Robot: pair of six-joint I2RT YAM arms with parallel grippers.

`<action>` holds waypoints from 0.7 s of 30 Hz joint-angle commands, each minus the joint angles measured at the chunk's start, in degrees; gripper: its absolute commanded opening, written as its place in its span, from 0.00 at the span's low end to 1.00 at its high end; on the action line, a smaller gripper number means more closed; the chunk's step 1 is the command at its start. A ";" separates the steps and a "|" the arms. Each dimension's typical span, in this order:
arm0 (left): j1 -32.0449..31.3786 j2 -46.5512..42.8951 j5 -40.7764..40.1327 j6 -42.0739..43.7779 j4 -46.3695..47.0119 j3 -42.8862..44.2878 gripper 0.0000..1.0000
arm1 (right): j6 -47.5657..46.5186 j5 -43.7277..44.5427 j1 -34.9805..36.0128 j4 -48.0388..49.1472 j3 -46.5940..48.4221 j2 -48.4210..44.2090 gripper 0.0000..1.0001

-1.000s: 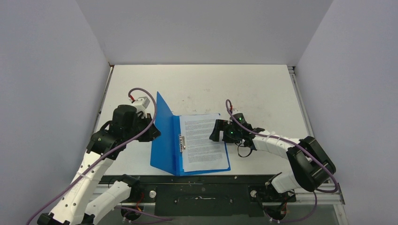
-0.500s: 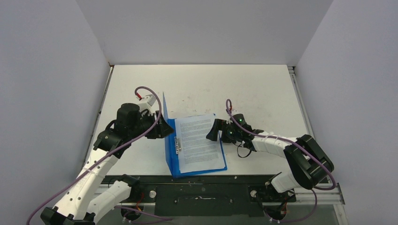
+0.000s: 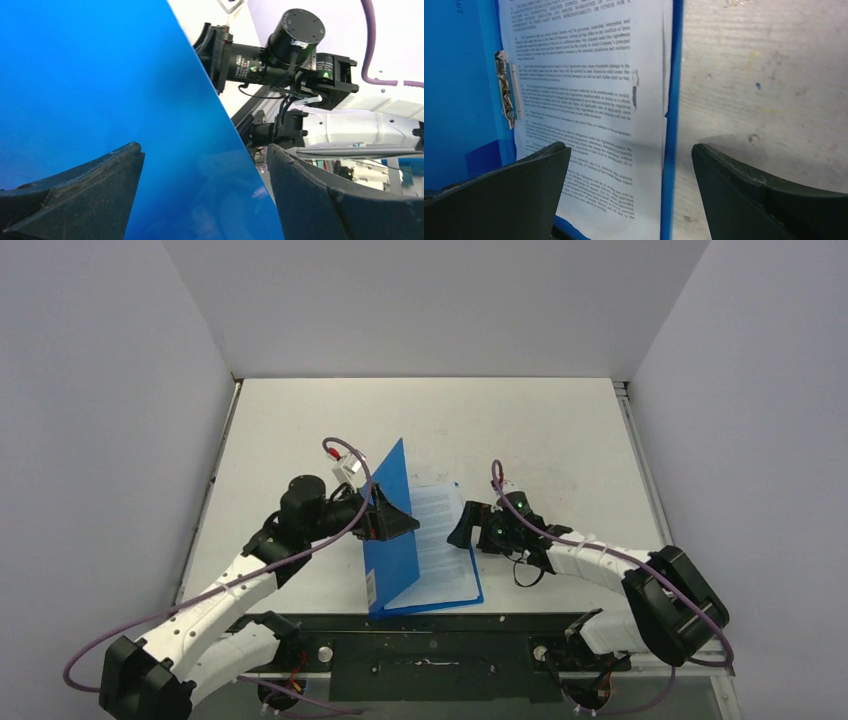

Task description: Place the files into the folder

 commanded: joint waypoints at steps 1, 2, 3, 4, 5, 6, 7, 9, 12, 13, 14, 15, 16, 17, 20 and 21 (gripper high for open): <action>-5.47 3.33 -3.84 -2.10 15.13 0.01 0.97 | 0.20 6.35 0.29 -8.80 -0.87 -5.15 0.98; -6.71 4.50 -4.85 -2.28 16.54 -0.08 0.97 | 0.09 7.81 0.26 -10.39 -0.70 -6.51 0.98; -7.83 5.76 -5.77 -2.74 17.83 -0.21 0.97 | -0.06 9.43 0.29 -11.93 -0.41 -7.88 0.98; -8.91 6.91 -6.87 -3.13 19.54 -0.50 0.96 | -0.32 11.39 0.30 -13.73 -0.19 -9.53 0.98; -10.04 8.25 -7.97 -3.41 21.05 -0.80 0.96 | -0.51 13.28 0.35 -15.54 0.02 -11.19 0.98; -11.01 9.49 -9.32 -3.44 22.07 -0.95 0.97 | -0.64 15.36 0.36 -17.33 0.27 -12.96 0.98; -12.02 11.25 -10.73 -3.44 22.74 -0.98 0.97 | -0.74 17.77 0.35 -19.19 0.53 -14.78 0.98; -13.74 14.28 -12.87 -3.27 24.55 -1.19 0.97 | -0.79 21.35 0.26 -22.50 1.08 -18.53 0.99; -15.47 19.24 -15.06 -3.66 27.75 -1.70 0.97 | -0.54 24.56 0.09 -25.86 2.08 -23.56 0.99; -15.81 21.10 -15.47 -3.99 29.14 -2.04 0.97 | -0.48 25.18 0.09 -26.71 2.44 -24.84 0.99; -16.01 22.93 -15.63 -4.35 30.73 -2.26 0.97 | -0.50 25.72 0.05 -27.49 2.83 -26.05 0.99; -16.17 24.58 -15.48 -4.74 32.68 -2.37 0.96 | -0.51 26.08 -0.04 -28.20 3.17 -27.05 0.99; -16.41 26.25 -15.12 -5.17 34.21 -2.34 0.96 | -0.57 26.43 0.00 -28.88 3.50 -28.07 0.99; -16.62 27.65 -14.63 -5.54 35.69 -2.19 0.97 | -0.57 26.74 -0.06 -29.34 3.76 -28.72 0.99; -17.28 30.95 -13.61 -6.15 38.49 -1.19 0.97 | -0.78 27.53 -0.08 -30.06 4.09 -30.05 0.99; -17.47 31.60 -13.43 -6.14 38.69 -0.71 0.96 | -0.97 27.66 -0.20 -30.10 4.21 -30.20 0.99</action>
